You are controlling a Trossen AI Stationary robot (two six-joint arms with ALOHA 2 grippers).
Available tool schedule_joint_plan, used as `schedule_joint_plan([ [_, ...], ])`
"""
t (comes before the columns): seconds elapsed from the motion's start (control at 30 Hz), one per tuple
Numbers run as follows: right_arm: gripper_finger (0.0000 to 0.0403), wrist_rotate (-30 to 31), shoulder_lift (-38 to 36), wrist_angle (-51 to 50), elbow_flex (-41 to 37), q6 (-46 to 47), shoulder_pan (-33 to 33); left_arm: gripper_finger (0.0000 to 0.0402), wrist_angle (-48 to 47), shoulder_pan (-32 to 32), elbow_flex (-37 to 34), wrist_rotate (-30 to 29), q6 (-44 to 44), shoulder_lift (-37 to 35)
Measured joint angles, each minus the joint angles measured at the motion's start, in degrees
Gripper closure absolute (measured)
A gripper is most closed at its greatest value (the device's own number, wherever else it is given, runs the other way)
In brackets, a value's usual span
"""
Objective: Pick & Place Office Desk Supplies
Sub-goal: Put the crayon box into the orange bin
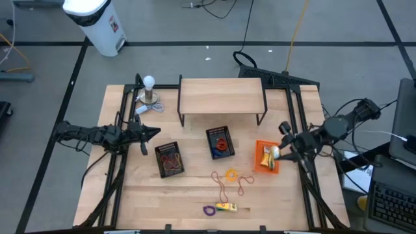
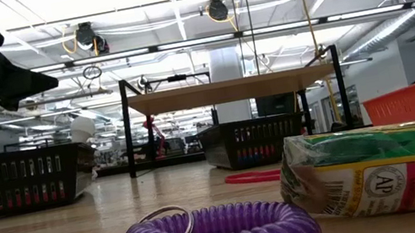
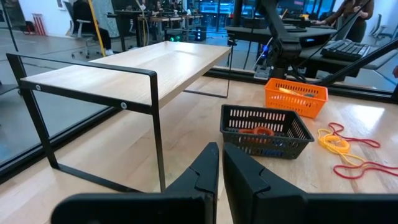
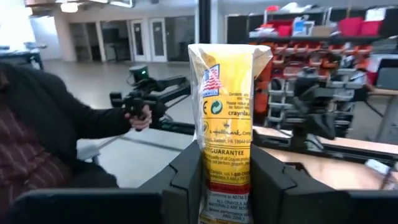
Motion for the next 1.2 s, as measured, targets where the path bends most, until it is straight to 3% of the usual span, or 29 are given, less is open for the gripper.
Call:
schedule_joint_plan([
  [0.6, 0.0321, 4.7, -20.4, -4.1, -12.7, 1.2, -5.6, 0.0380, 0.0, 0.0, 0.0, 0.0, -1.5, 0.0],
  [0.9, 0.0321, 8.8, -25.6, -4.0, -21.0, 2.1, -6.2, 0.0380, 0.0, 0.0, 0.0, -0.1, -1.5, 0.0],
  [1.2, 0.0320, 9.0, -26.8, -3.3, -27.9, 6.3, -6.2, 0.0380, 0.0, 0.0, 0.0, -0.1, -1.4, 0.0],
])
